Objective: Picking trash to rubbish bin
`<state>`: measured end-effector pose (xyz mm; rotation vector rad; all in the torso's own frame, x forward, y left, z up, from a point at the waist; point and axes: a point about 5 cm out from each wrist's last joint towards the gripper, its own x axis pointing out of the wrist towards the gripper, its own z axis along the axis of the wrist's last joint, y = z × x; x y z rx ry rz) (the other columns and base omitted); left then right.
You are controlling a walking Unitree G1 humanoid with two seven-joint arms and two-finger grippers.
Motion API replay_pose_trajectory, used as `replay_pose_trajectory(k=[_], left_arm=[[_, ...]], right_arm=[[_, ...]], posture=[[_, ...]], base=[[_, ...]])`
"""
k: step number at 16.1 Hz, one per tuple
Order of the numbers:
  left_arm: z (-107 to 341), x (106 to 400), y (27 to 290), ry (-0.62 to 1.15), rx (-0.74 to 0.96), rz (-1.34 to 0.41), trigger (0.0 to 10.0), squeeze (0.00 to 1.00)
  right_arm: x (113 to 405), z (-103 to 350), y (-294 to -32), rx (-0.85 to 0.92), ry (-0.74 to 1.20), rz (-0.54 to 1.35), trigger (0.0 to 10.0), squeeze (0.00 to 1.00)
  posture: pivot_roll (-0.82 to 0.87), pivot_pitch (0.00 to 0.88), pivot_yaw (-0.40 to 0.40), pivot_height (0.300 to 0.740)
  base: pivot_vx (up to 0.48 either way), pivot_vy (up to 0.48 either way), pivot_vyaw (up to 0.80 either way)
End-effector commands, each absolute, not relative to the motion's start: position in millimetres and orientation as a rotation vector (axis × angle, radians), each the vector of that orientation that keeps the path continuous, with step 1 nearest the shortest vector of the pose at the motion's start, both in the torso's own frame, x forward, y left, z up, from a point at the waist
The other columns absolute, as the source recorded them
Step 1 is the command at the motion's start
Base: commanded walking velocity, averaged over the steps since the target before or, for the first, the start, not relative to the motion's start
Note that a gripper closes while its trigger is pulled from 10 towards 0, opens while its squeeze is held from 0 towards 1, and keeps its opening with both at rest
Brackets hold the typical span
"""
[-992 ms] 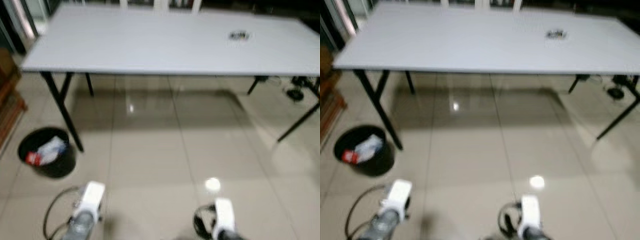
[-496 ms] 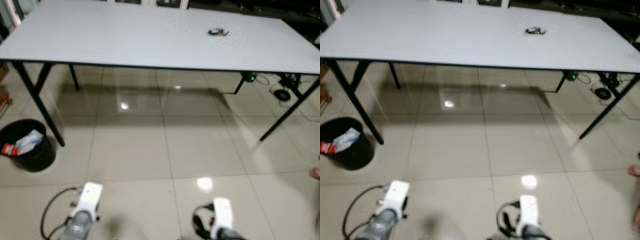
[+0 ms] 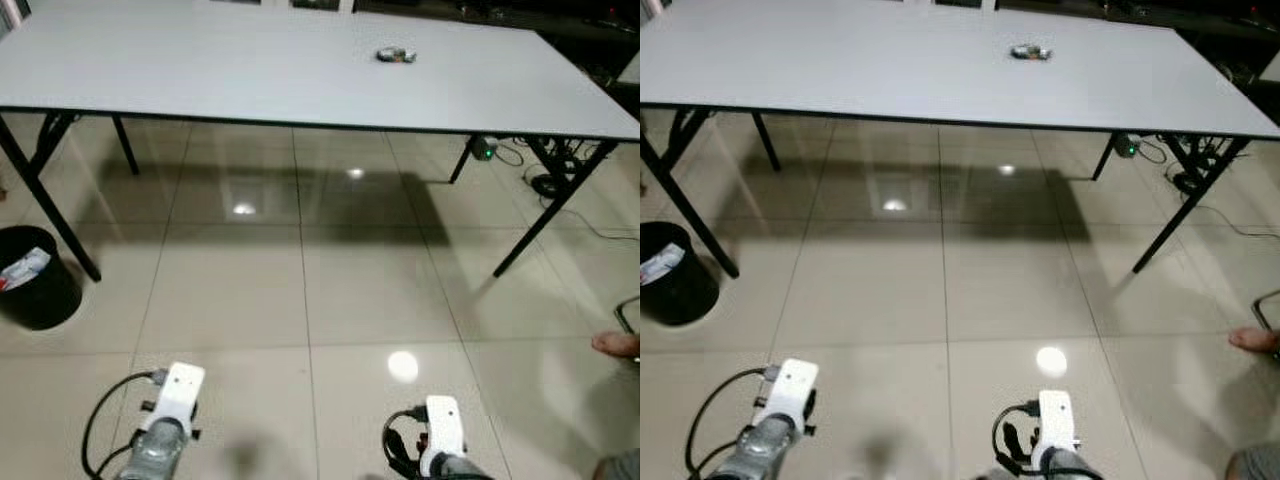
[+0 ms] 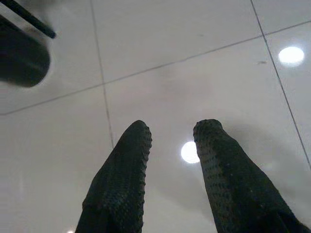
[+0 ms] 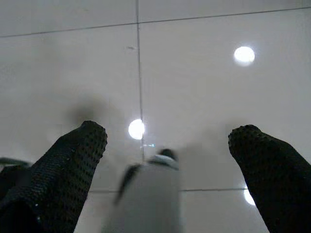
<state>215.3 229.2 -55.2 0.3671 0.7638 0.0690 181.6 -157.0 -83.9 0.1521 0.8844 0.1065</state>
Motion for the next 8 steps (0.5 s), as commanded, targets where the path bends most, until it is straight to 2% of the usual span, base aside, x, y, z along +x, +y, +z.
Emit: replay_pose_trajectory(k=[1, 2, 5, 8], left_arm=[[-56, 218, 217, 0.754, 0.354, 0.04, 10.0, 0.0], [-55, 220, 216, 0.744, 0.35, 0.035, 10.0, 0.0], [-33, 251, 203, 0.582, 0.295, 0.018, 10.0, 0.0], [-7, 278, 197, 0.438, 0.294, 0.014, 10.0, 0.0]], right_arm=[[180, -84, -170, 0.132, 0.891, 0.074, 10.0, 0.0], [181, -84, -170, 0.131, 0.887, 0.073, 10.0, 0.0], [202, -72, -173, 0.098, 0.802, 0.069, 10.0, 0.0], [241, -43, -179, 0.073, 0.616, 0.047, 10.0, 0.0]], posture=[[-0.03, 0.095, -0.063, 0.74], [-0.03, 0.094, -0.063, 0.74], [-0.03, 0.092, -0.062, 0.74], [-0.03, 0.084, -0.058, 0.74]], base=[[0.0, 0.0, 0.0], [0.0, 0.0, 0.0], [0.0, 0.0, 0.0], [0.0, 0.0, 0.0]])
